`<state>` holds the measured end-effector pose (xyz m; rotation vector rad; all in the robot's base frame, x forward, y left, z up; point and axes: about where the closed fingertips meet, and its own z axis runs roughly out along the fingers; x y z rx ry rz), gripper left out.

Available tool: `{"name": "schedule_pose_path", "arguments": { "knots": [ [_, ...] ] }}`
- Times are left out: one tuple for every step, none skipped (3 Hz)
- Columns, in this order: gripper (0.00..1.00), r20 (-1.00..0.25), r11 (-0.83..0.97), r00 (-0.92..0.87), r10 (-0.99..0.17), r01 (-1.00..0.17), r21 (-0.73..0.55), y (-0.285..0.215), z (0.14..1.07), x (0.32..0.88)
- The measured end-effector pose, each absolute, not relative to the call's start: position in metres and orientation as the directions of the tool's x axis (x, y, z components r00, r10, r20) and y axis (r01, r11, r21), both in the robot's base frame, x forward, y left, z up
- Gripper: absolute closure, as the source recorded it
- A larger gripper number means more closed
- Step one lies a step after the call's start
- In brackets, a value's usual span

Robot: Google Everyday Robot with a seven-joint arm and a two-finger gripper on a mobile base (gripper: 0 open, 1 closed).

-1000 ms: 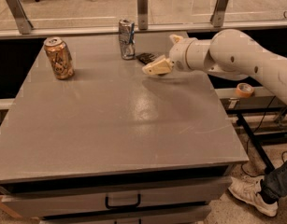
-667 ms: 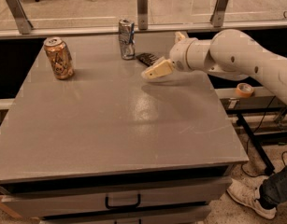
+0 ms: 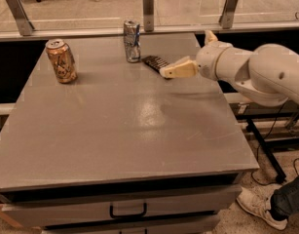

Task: Move rxbar chocolate near redbull can

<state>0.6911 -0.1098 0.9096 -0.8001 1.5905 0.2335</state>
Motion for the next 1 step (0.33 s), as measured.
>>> {"name": "schedule_pose_path", "arguments": {
  "knots": [
    [0.0, -0.946, 0.792, 0.054, -0.32, -0.532, -0.298, -0.1305, 0.9378, 0.6844]
  ]
}}
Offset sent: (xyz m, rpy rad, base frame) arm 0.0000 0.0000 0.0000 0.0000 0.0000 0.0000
